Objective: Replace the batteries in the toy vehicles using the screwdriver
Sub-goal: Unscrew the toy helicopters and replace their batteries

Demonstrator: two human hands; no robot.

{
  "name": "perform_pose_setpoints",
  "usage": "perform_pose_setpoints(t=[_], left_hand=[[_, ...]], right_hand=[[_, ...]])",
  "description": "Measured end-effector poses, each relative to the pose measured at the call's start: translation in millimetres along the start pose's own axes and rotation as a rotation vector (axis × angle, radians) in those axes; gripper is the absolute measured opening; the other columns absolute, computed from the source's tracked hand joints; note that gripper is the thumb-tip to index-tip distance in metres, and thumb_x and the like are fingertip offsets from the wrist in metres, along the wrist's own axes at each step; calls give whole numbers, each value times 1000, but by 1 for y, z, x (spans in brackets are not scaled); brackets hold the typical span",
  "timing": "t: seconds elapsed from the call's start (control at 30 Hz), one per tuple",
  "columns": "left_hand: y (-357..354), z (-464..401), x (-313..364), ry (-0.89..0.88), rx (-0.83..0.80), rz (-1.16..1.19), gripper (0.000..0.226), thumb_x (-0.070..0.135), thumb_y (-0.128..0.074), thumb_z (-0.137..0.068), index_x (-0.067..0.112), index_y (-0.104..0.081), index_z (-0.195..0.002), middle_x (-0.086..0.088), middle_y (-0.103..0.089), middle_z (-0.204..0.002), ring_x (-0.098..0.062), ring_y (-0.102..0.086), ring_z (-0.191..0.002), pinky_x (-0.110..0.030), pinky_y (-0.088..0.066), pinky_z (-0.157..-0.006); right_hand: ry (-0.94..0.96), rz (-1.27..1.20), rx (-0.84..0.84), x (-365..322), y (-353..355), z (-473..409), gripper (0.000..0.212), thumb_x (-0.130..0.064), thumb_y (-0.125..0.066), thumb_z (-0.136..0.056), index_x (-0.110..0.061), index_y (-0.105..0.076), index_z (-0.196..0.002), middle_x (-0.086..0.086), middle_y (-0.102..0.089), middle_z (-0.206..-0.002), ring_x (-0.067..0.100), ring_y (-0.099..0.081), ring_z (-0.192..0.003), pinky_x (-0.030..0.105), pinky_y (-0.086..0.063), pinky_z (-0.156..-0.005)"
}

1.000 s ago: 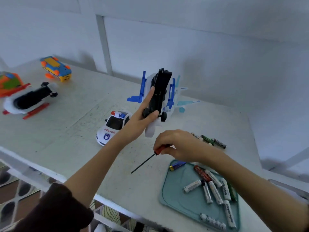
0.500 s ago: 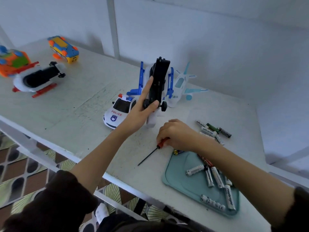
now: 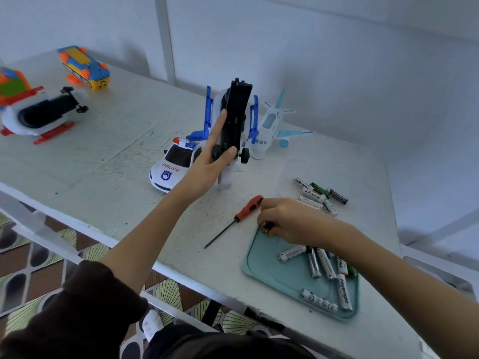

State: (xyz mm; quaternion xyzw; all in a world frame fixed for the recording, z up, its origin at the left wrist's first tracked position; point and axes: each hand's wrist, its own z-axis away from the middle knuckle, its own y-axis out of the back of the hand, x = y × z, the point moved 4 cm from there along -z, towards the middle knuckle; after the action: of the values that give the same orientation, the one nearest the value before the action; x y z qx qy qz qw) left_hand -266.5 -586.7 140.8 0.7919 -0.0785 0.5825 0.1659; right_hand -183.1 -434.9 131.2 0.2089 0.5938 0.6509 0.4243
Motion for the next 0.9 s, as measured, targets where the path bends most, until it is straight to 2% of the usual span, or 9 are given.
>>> perform_pose_setpoints(t=[0.07, 0.13, 0.17, 0.27, 0.33, 0.43, 0.57, 0.77, 0.9], left_hand=[[0, 0, 1, 5, 5, 0, 61, 16, -42, -100, 47, -9, -140, 42, -23, -132, 30, -32, -115, -1, -33, -95], [-2, 1, 1, 17, 4, 1, 61, 14, -41, -101, 45, -9, -141, 45, -24, -128, 31, -33, -112, 0, -34, -92], [-3, 1, 1, 20, 6, 0, 61, 14, -41, -101, 45, -9, -142, 48, -26, -126, 31, -34, -112, 0, -34, -92], [-3, 3, 1, 29, 13, 7, 60, 14, -42, -101, 46, -11, -142, 53, -28, -124, 27, -34, -117, -2, -34, -94], [-3, 3, 2, 28, 20, 13, 60, 13, -42, -101, 45, -11, -142, 50, -27, -126, 28, -33, -118, 0, -32, -93], [-2, 3, 3, 30, 23, 34, 60, 11, -41, -101, 45, -12, -141, 43, -27, -132, 26, -34, -119, 0, -32, -93], [-1, 4, 5, 12, 20, 52, 61, 9, -41, -100, 47, -14, -139, 40, -28, -135, 19, -33, -126, -5, -32, -99], [-3, 6, 4, 15, -21, 57, 66, 7, -42, -100, 55, -16, -136, 44, -28, -135, 6, -34, -133, -14, -30, -108], [-1, 5, 2, 35, -6, 55, 68, 6, -42, -100, 58, -16, -134, 51, -31, -129, 4, -36, -131, -11, -31, -106]], right_hand=[[43, -22, 79, -2, 2, 2, 20, -4, -59, -84, -3, -64, -104, 7, -56, -107, 19, -54, -89, 32, -45, -82], [84, -109, 200, -4, 12, 5, 19, -3, -61, -82, -4, -66, -100, 4, -58, -96, 4, -51, -73, 15, -42, -75], [85, -161, 273, -3, 20, 6, 19, -2, -63, -81, -5, -67, -99, 0, -57, -90, -2, -49, -68, 12, -42, -73], [22, -380, 575, 4, 57, 8, 16, 3, -66, -79, -6, -66, -92, 0, -61, -81, 6, -61, -65, 17, -52, -70], [-48, -653, 750, 9, 81, 5, 14, 6, -66, -79, -4, -65, -90, 8, -66, -80, 13, -68, -70, 22, -55, -72], [-124, -883, 870, 12, 98, -9, 12, 5, -61, -83, -5, -62, -89, 12, -69, -83, 17, -71, -74, 24, -55, -75], [-115, -831, 892, 7, 99, -32, 12, 4, -58, -85, -2, -64, -94, 14, -69, -89, 13, -71, -76, 23, -55, -76], [-49, -482, 936, 4, 102, -54, 13, 4, -60, -83, 2, -67, -94, 16, -62, -86, 22, -68, -70, 26, -56, -68], [-30, -269, 920, -1, 109, -58, 9, 0, -62, -82, 3, -68, -88, 17, -62, -80, 20, -55, -63, 26, -49, -64]])
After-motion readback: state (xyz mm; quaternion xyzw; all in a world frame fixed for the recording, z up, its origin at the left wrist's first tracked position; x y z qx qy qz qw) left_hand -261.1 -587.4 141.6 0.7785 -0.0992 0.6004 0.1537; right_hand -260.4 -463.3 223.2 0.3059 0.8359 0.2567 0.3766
